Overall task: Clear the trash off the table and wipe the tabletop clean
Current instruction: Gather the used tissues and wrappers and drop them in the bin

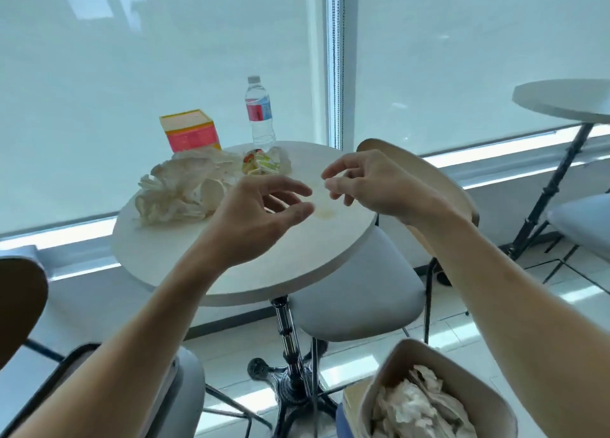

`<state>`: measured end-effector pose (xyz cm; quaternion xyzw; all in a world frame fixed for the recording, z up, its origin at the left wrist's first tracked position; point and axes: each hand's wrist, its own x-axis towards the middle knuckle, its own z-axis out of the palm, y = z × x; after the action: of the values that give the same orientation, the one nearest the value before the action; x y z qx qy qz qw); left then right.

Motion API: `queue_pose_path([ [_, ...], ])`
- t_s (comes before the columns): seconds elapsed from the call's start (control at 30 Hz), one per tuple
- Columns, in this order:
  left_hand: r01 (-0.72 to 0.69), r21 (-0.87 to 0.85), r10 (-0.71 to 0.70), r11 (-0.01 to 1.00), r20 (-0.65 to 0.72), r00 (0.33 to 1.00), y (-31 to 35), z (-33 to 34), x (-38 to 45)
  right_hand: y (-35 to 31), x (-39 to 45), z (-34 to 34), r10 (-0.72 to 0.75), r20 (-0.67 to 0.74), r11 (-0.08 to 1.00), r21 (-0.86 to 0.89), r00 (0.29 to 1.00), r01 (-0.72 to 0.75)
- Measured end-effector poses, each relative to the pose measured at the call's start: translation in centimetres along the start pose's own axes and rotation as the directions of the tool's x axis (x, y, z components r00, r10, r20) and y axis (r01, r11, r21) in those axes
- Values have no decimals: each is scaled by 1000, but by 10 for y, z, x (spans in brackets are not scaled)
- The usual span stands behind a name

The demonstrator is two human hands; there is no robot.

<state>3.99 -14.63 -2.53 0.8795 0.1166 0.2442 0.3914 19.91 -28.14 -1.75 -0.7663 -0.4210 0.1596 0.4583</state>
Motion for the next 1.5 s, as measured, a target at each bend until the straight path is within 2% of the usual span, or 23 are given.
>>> queue_pose_path([
  [0.17, 0, 81, 8, 997, -100, 995, -26, -38, 18, -12, 48, 31, 5, -67, 1000, 18, 998, -4],
  [0.3, 50, 323, 17, 945, -201, 980, -62, -63, 30, -8, 82, 58, 11, -80, 999, -42, 997, -15],
  [0.47, 100, 575, -12, 812, -155, 988, -102, -73, 36, -4, 114, 86, 31, -80, 987, -156, 996, -43],
  [0.6, 109, 617, -54, 779, -107, 993, -127, -75, 38, -1, 134, 105, 22, -95, 955, -292, 995, -49],
  [0.77, -19, 645, 126, 764, -120, 985, -136, -77, 43, 2, 154, 118, 34, -92, 922, -380, 995, -66],
  [0.87, -53, 607, 176, 793, -145, 974, -133, -79, 43, 4, 162, 124, 10, -96, 903, -426, 995, -50],
  [1.07, -56, 445, 187, 894, -255, 949, -128, -75, 39, 9, 172, 127, -58, -166, 877, -479, 984, -29],
  [1.3, -17, 241, 94, 970, -311, 946, -108, -64, 33, 11, 163, 108, -77, -362, 963, -268, 929, -25],
  [1.5, 38, 120, 1, 992, -313, 950, -86, -42, 27, 12, 128, 83, -43, -437, 992, -129, 898, -16],
])
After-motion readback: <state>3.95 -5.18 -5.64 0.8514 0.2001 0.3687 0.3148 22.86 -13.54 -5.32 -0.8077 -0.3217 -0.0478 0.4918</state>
